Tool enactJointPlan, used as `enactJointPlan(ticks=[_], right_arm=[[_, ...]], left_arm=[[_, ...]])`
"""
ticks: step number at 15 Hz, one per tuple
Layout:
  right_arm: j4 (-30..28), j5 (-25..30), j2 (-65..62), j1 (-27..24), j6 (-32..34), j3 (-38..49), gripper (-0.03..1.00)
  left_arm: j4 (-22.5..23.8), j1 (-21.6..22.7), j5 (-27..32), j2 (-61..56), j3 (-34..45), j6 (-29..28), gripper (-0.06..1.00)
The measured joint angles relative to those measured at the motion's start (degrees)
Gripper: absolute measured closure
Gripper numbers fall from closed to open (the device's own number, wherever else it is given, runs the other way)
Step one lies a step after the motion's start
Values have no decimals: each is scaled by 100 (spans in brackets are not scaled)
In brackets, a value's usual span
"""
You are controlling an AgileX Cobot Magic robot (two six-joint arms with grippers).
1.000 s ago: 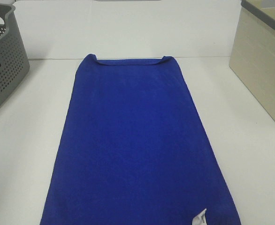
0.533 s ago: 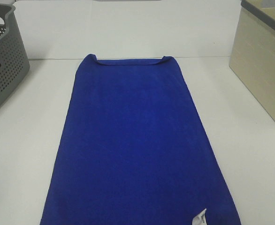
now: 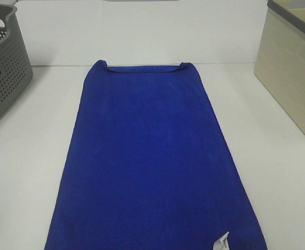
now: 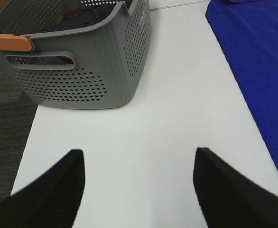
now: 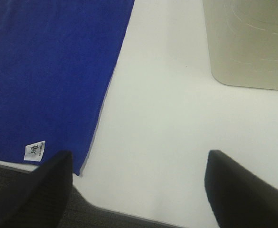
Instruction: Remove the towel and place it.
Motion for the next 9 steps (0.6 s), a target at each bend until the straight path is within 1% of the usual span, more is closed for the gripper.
enactJointPlan(ticks=[3,4,6,7,9], right_arm=[[23,-11,0,-17,11,0,21],[86,-17,0,-120,34,0,21],[166,-17,0,-533,34,0,21],[166,-23,0,-642,34,0,21],[178,-23,0,-653,34,0,21]], left_arm=[[-23,0,0,0,0,0,32],[-80,0,0,0,0,0,32],[-235,0,0,0,0,-52,32],[-309,0,0,0,0,-63,32],[-332,0,0,0,0,-63,32]])
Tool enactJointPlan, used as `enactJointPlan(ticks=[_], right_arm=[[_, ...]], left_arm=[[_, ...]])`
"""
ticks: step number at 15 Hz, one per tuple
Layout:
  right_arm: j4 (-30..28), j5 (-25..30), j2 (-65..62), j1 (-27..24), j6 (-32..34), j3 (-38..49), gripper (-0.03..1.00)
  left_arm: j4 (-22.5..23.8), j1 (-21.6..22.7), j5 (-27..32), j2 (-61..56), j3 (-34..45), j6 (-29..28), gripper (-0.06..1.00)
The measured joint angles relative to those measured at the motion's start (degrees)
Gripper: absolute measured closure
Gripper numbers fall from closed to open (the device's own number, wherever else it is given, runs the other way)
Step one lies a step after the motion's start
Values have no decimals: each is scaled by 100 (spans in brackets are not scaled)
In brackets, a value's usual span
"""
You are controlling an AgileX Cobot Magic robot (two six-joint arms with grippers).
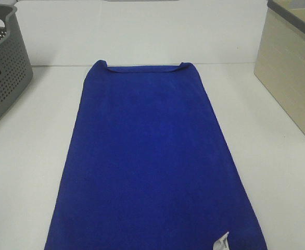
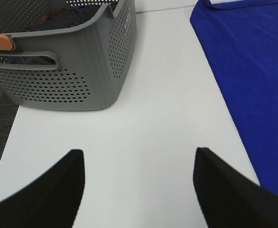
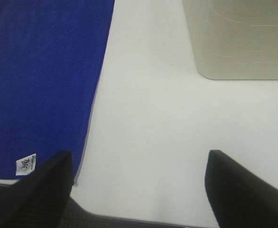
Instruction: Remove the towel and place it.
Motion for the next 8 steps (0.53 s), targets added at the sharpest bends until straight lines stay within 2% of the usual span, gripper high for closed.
enactJointPlan(ticks=[8], right_arm=[[29,0,0,0,0,0,21]], left_arm=[[0,0,0,0,0,0,32]])
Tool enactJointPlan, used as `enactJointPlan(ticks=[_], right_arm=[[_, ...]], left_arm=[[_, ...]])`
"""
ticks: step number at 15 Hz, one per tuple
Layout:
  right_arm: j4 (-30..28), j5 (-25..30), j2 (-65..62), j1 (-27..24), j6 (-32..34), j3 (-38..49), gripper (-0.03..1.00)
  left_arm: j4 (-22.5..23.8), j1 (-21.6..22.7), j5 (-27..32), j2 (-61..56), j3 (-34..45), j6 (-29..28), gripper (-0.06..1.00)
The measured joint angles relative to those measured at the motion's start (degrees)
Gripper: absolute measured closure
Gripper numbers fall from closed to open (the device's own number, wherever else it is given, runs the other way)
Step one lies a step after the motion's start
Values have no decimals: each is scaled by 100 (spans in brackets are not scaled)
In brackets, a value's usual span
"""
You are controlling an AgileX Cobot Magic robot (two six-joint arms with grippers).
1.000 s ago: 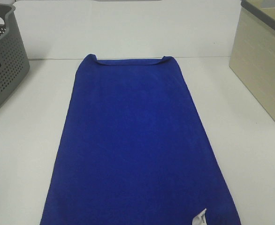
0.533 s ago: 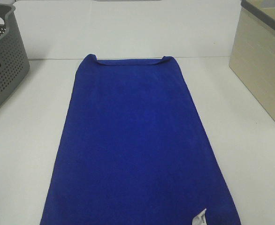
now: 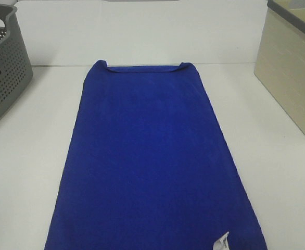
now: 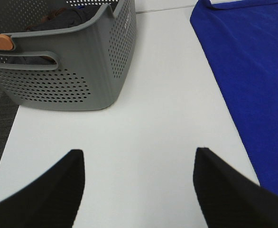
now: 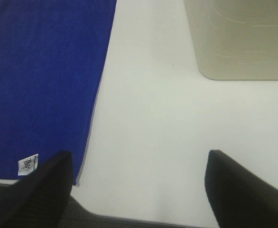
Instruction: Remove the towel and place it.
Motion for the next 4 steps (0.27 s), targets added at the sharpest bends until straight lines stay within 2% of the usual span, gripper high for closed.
enactJointPlan(ticks=[4], right_arm=[[0,0,0,0,0,0,21]], left_arm=[[0,0,0,0,0,0,32]])
